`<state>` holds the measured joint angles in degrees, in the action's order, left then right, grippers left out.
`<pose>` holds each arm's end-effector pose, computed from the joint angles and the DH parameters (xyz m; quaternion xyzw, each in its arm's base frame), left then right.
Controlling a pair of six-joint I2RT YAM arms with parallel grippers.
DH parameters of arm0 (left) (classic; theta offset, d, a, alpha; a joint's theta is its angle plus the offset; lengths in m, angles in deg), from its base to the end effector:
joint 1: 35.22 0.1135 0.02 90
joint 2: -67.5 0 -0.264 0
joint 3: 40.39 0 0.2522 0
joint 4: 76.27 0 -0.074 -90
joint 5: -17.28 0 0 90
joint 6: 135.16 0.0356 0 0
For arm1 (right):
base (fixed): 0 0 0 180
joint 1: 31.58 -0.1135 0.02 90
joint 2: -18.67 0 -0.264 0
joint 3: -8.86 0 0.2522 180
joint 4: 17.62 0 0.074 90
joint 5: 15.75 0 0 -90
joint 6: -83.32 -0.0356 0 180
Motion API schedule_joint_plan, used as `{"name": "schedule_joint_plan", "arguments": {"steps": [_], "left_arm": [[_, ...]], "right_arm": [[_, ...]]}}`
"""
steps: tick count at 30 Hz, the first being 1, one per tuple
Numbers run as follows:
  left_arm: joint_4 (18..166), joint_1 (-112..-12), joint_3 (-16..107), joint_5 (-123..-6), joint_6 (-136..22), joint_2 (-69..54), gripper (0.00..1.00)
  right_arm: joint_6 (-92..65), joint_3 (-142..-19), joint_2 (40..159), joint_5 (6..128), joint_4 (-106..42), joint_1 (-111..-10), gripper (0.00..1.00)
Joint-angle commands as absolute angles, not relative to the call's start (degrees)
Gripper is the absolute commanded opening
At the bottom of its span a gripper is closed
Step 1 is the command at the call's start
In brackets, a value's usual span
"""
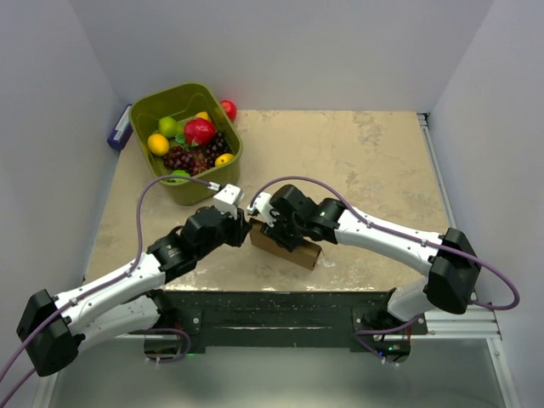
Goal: Fold the paper box
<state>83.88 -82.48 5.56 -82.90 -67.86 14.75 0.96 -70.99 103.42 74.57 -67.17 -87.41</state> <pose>0.1458 -0.1486 0.2449 0.1348 0.8382 -0.2380 0.4718 0.1748 0.2571 0.2657 -0.5002 0.8103 0.1222 0.2798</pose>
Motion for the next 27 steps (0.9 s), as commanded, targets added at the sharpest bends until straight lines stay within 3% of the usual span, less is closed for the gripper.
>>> {"name": "schedule_joint_plan", "arguments": {"steps": [1, 27], "left_arm": [[88.82, -82.24, 8.79, -82.48, -65.73, 14.77, 0.31], [86.36, -82.15, 8.7, -83.71, -66.7, 11.16, 0.13]], "right_arm": [[1.93, -70.47, 102.96, 75.57, -67.85, -87.3, 0.03], [2.02, -70.56, 102.43, 75.04, -68.03, -87.3, 0.02]]}}
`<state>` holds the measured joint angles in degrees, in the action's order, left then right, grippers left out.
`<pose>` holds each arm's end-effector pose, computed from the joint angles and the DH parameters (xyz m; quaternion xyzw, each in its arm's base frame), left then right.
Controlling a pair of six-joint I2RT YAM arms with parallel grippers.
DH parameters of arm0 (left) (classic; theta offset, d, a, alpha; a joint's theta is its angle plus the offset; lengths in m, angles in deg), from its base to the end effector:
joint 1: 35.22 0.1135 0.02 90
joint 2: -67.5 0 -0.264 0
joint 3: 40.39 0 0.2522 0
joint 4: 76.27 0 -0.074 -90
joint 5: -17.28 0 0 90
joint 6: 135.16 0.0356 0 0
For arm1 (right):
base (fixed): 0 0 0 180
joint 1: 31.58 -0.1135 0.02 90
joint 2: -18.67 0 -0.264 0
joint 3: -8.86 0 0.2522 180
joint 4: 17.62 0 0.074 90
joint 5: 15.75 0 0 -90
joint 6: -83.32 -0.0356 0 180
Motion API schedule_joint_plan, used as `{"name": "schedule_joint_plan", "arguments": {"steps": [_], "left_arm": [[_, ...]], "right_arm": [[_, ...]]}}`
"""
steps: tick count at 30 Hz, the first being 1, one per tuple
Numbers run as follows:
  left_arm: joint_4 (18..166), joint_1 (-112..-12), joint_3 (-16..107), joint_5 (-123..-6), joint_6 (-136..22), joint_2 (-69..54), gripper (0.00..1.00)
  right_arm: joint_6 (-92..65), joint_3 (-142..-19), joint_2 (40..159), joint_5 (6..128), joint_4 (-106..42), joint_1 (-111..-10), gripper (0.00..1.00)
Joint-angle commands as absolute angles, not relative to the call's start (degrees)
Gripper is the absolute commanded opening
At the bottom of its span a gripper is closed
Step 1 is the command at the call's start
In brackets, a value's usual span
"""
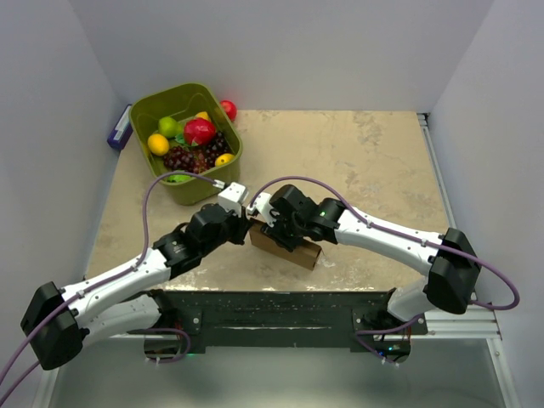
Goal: Fold the paper box
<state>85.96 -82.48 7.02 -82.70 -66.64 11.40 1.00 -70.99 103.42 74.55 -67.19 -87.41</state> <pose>0.1536 -0.1572 0.2459 0.1443 0.8358 -0.2351 0.4747 0.1747 0.2571 0.2657 -0.5005 0.8102 0.1222 0.2796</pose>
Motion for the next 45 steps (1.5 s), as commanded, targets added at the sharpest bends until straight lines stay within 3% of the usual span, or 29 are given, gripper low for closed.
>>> {"name": "schedule_joint_plan", "arguments": {"steps": [1, 3, 7, 9, 14, 21, 35, 36, 38, 39, 41, 45], "left_arm": [[86.45, -82.15, 8.7, -83.62, -66.78, 11.25, 0.11], [86.8, -82.15, 8.7, -82.92, -67.13, 11.25, 0.06], [87.77, -82.24, 8.62, -81.34, -68.36, 10.9, 0.04], [88.21, -82.15, 8.7, -80.72, -68.89, 10.81, 0.11], [88.12, -82.24, 9.14, -81.16, -68.89, 11.16, 0.15], [87.68, -82.24, 9.32, -81.51, -68.45, 10.99, 0.0], [88.3, -82.33, 8.96, -80.45, -68.89, 10.64, 0.0], [87.77, -82.33, 9.4, -80.63, -69.15, 10.55, 0.04], [87.59, -82.33, 9.76, -80.81, -69.33, 10.72, 0.2], [87.59, -82.33, 9.93, -81.07, -69.42, 10.63, 0.32], [87.59, -82.33, 10.2, -81.42, -69.25, 10.98, 0.46], [87.15, -82.33, 10.9, -82.82, -68.89, 11.51, 0.51]], "right_arm": [[2.02, -70.56, 102.52, 75.04, -67.94, -87.3, 0.02], [2.02, -70.56, 102.61, 75.13, -67.94, -87.3, 0.02], [2.02, -70.38, 102.78, 75.13, -67.94, -87.3, 0.02], [1.93, -70.47, 102.87, 75.04, -68.03, -87.21, 0.02], [1.93, -70.47, 102.7, 75.04, -68.03, -87.3, 0.01], [2.02, -70.47, 102.61, 75.04, -68.03, -87.3, 0.01], [1.93, -70.38, 102.43, 75.22, -67.85, -87.3, 0.01], [1.93, -70.38, 102.43, 75.22, -67.85, -87.3, 0.01], [1.84, -70.38, 102.35, 75.22, -67.94, -87.3, 0.01], [1.84, -70.38, 102.26, 75.31, -67.85, -87.3, 0.01], [1.84, -70.38, 102.17, 75.22, -67.94, -87.21, 0.01], [1.84, -70.38, 102.34, 75.22, -67.85, -87.21, 0.01]]}}
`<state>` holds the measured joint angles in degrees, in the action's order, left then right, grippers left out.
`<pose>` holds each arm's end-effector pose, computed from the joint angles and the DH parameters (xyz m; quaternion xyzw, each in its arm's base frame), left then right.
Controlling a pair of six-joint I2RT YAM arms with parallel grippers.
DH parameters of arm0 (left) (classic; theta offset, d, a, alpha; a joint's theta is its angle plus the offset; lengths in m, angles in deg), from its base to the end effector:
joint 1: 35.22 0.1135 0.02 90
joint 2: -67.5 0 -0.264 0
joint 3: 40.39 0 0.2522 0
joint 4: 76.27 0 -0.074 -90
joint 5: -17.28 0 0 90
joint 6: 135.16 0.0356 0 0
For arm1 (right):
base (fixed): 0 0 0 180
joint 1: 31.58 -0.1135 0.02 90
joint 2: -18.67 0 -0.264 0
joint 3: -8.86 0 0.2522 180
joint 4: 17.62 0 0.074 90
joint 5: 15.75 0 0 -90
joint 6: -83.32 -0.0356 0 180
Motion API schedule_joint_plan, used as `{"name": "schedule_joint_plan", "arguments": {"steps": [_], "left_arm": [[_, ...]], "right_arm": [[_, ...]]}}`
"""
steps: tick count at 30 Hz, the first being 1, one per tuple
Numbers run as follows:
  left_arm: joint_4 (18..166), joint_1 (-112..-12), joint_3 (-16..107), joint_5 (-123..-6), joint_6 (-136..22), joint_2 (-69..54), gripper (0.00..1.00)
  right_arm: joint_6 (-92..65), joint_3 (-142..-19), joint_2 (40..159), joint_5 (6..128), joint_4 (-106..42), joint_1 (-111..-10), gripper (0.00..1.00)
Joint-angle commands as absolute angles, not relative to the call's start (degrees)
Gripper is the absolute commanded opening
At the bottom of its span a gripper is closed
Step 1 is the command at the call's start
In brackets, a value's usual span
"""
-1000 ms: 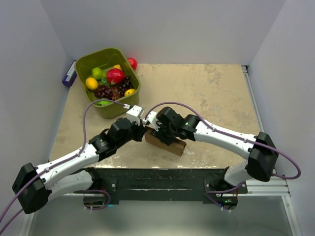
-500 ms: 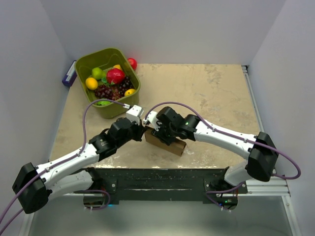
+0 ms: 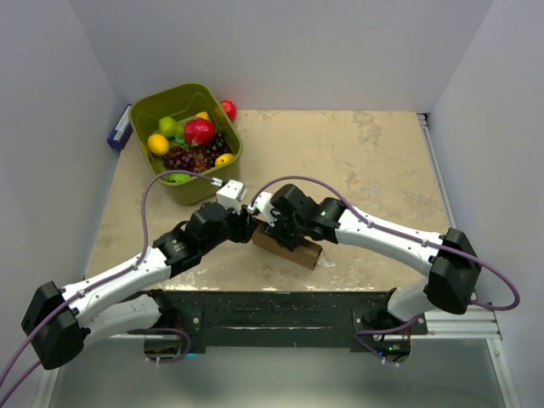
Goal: Fold the paper box
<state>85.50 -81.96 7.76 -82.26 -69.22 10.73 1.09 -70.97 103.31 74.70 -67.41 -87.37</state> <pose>0.1565 -0.1576 0.2473 0.1242 0.8410 -0.2445 0.4664 0.1746 0.2563 0.2659 -0.5007 0.8105 0.1203 0.2792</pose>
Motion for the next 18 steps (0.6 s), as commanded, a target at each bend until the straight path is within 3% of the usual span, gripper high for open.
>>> {"name": "schedule_joint_plan", "arguments": {"steps": [1, 11, 18], "left_arm": [[87.24, -82.33, 10.9, -83.18, -68.72, 11.51, 0.5], [88.3, -82.33, 10.81, -83.53, -67.93, 11.43, 0.2], [87.95, -82.24, 10.81, -82.13, -68.98, 11.16, 0.04]], "right_arm": [[1.84, -70.38, 102.26, 75.31, -67.85, -87.3, 0.01], [1.84, -70.38, 102.43, 75.22, -67.85, -87.21, 0.01], [1.84, -70.38, 102.34, 75.22, -67.85, -87.3, 0.01]]}}
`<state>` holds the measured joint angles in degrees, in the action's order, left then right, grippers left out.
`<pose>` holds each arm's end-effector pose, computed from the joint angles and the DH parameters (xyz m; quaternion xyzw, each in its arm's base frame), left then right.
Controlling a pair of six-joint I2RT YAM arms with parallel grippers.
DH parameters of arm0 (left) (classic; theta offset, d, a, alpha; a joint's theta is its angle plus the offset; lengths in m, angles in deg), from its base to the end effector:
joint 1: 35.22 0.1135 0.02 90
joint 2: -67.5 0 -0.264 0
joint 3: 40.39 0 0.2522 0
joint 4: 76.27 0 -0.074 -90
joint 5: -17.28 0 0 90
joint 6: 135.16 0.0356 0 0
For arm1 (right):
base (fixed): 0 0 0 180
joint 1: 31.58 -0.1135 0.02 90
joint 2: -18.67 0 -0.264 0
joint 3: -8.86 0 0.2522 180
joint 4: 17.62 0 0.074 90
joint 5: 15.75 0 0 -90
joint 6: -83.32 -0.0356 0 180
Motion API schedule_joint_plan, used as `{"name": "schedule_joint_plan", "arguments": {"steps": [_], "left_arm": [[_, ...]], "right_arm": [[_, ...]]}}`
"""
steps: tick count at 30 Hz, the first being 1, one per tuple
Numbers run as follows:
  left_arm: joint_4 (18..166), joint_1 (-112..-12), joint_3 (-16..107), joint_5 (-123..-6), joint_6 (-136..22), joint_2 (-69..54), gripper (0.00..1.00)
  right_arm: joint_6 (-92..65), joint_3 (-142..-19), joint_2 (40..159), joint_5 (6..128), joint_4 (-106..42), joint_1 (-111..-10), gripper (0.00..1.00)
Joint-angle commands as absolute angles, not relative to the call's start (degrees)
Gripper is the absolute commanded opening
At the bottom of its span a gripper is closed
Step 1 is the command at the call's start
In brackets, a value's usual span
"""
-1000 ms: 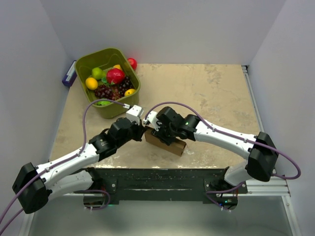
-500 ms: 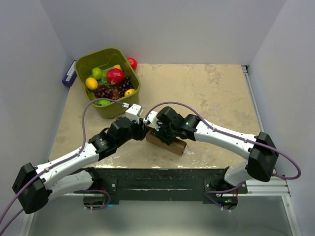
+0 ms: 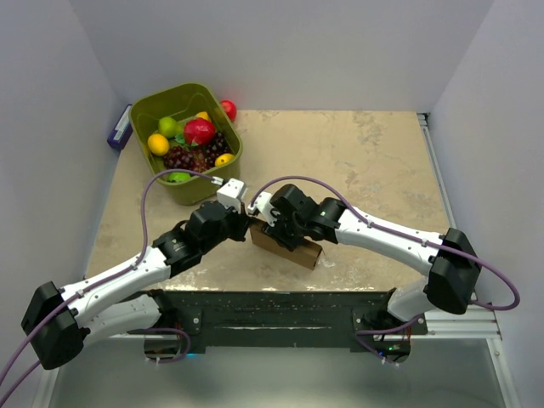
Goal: Fold the paper box
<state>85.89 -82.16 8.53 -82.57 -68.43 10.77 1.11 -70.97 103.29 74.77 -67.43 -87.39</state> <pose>0.1570 -0.1590 0.2527 0.1282 0.8348 -0.2457 0.4758 0.1745 0.2563 0.2659 -0.5008 0.8104 0.1198 0.2795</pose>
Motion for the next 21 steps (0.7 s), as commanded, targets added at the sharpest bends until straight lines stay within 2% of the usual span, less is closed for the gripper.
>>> {"name": "schedule_joint_plan", "arguments": {"steps": [1, 3, 21], "left_arm": [[87.94, -82.33, 10.81, -81.95, -69.42, 11.07, 0.03], [88.03, -82.24, 10.72, -81.42, -69.86, 10.9, 0.0], [88.56, -82.24, 3.96, -83.88, -70.39, 12.48, 0.0]], "right_arm": [[1.84, -70.38, 102.43, 75.22, -67.85, -87.21, 0.01], [1.84, -70.29, 102.43, 75.13, -67.85, -87.3, 0.01], [1.84, -70.38, 102.17, 75.13, -67.85, -87.3, 0.01]]}}
